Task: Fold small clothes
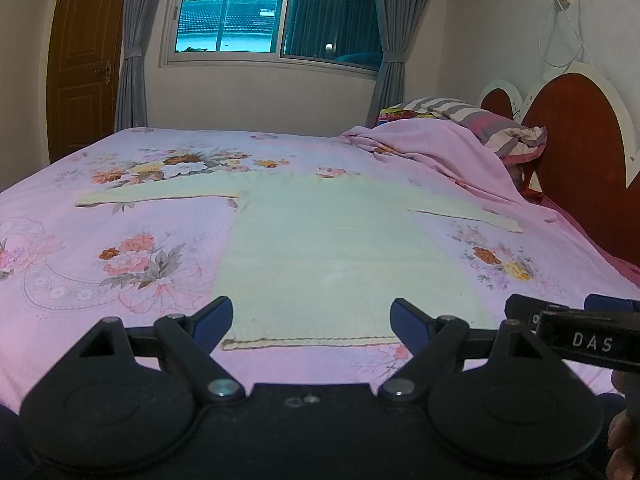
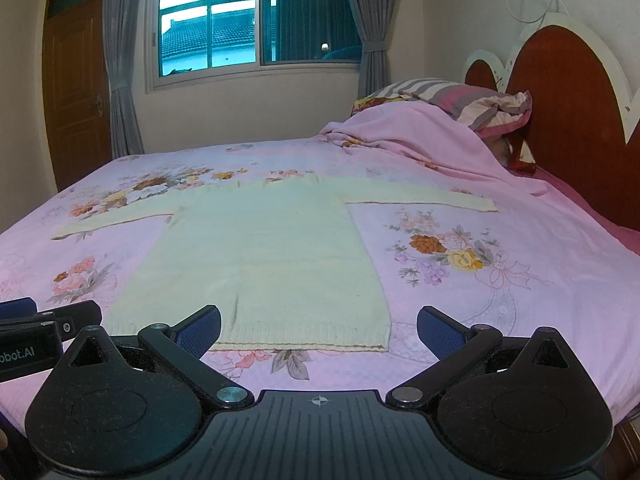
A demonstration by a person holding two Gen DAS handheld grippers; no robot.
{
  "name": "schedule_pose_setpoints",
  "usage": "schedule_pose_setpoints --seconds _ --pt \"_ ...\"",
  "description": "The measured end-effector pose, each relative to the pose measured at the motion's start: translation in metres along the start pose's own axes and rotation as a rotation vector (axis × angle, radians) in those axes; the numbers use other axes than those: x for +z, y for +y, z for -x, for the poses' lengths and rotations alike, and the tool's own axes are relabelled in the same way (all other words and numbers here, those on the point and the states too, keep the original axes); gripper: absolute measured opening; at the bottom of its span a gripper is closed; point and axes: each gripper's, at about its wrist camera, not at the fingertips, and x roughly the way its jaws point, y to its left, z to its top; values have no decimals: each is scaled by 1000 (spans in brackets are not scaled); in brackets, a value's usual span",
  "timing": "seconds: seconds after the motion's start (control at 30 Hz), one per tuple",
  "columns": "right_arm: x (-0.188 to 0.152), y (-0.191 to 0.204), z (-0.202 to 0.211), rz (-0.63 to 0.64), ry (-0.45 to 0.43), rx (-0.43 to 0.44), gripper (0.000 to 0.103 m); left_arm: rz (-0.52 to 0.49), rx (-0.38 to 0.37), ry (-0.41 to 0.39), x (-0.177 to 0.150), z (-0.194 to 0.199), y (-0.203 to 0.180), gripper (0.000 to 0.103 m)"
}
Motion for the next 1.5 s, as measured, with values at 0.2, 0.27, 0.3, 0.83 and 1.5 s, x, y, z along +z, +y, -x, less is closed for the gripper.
schedule_pose_setpoints --seconds 0.2,0.27,0.3,0.83,1.5 --pt "-1 -2 0 -3 0 4 103 0 -1 -1 0 0 -1 86" --pt "0 -3 2 -4 -3 4 103 -1 -1 -3 0 0 -2 86" --pt "0 -3 2 -4 -3 5 103 -1 -1 -3 1 0 -3 86" --pt "3 -2 2 -4 -6 7 103 -7 -4 -7 2 3 -5 86" --pt "11 -15 -8 -22 -28 17 103 122 12 7 13 -17 30 86"
